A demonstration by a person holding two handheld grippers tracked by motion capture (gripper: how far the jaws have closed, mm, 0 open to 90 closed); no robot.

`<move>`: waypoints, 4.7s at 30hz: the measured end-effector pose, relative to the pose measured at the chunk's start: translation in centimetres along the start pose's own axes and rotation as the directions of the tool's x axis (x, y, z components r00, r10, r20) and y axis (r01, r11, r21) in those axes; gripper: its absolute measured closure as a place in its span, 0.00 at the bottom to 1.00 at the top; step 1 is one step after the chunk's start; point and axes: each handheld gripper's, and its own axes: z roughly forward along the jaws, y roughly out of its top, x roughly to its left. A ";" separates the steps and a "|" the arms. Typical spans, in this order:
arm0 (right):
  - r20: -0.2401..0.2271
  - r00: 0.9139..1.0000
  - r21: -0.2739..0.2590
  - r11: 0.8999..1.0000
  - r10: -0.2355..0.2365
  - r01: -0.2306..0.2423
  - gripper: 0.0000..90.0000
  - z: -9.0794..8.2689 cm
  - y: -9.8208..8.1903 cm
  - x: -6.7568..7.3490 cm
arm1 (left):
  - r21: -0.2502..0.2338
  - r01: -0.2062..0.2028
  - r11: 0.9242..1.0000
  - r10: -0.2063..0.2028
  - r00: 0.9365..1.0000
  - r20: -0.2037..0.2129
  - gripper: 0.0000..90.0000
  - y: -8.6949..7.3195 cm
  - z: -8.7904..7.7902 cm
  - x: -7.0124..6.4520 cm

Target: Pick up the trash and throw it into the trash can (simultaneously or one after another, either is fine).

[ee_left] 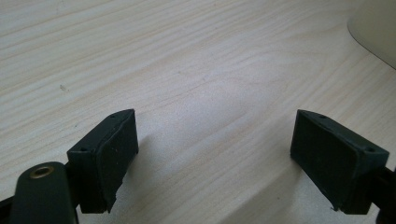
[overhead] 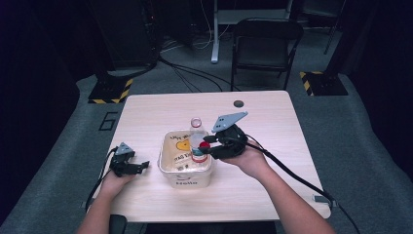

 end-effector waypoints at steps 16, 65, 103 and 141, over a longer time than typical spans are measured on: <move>-0.031 0.999 0.026 1.000 0.005 -0.004 0.64 3.6 -1.0 0.8 | -0.002 0.000 1.000 0.000 1.000 0.000 0.17 0.0 0.0 0.0; 0.011 1.000 -0.019 1.000 -0.008 0.008 0.56 4.7 -2.1 2.0 | 0.007 0.001 1.000 -0.001 1.000 0.012 0.17 0.1 0.0 0.1; 0.220 0.968 -0.011 0.993 0.121 -0.121 0.51 -0.3 -6.4 -3.2 | 0.011 -0.005 1.000 0.005 1.000 0.009 0.17 0.1 -0.1 0.1; 0.295 0.930 -0.005 0.974 0.219 -0.228 0.43 1.0 -15.0 -5.0 | 0.012 -0.002 1.000 0.001 1.000 0.007 0.17 0.0 -0.1 0.0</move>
